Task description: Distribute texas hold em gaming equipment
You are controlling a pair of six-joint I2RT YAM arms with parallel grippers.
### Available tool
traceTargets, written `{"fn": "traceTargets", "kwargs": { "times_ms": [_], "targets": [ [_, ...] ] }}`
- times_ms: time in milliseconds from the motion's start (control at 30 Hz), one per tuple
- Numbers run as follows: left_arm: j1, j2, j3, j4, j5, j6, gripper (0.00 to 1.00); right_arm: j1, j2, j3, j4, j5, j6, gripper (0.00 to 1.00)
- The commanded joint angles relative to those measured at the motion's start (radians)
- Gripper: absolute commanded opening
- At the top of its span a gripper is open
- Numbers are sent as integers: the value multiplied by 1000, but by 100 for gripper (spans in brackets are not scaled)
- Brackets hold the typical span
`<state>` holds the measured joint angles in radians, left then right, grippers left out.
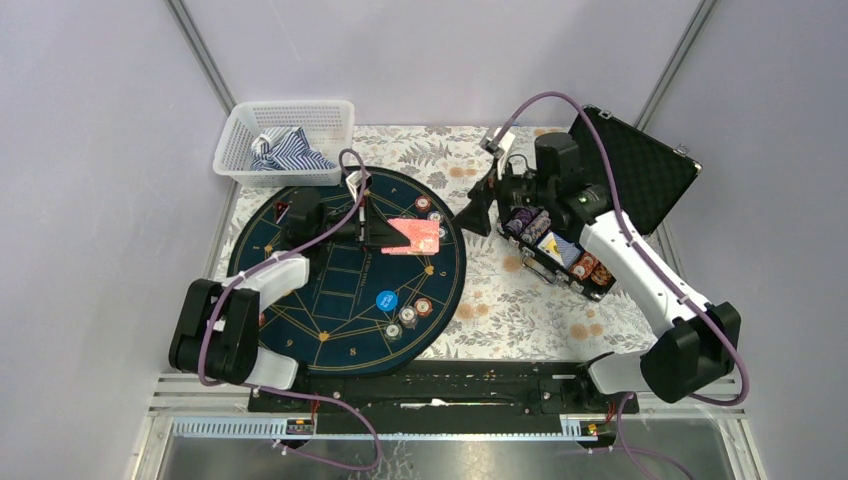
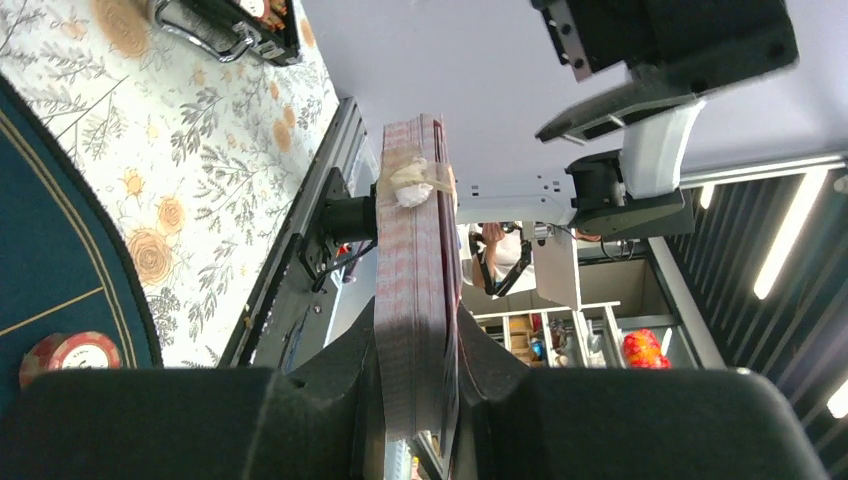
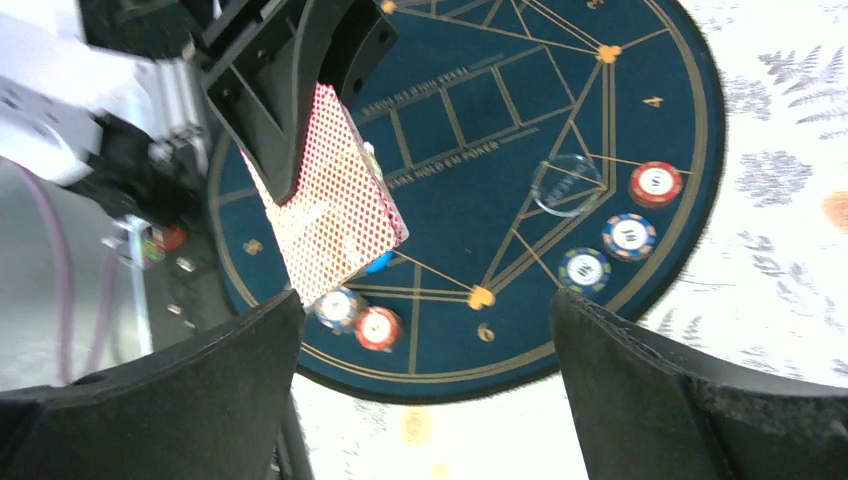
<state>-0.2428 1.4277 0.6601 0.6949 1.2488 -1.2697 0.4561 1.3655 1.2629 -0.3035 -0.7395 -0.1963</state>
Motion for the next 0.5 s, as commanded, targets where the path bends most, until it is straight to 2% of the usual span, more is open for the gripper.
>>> {"fn": "traceTargets", "kwargs": {
  "times_ms": [0,100,233,467],
  "targets": [
    [14,-84,-4,216,51,-65,0,-75,19,-72,207,-233,406,100],
    [22,-92,-19,320,40,-123,0,-119,21,-195,499,-306,690,100],
    [22,-88,-22,386,21,-178,0,-119,35,-269,642,-333,845,100],
    [22,-69,-32,474,-1,-239,0,-117,87,-299,779,-373,987,100]
  ]
}}
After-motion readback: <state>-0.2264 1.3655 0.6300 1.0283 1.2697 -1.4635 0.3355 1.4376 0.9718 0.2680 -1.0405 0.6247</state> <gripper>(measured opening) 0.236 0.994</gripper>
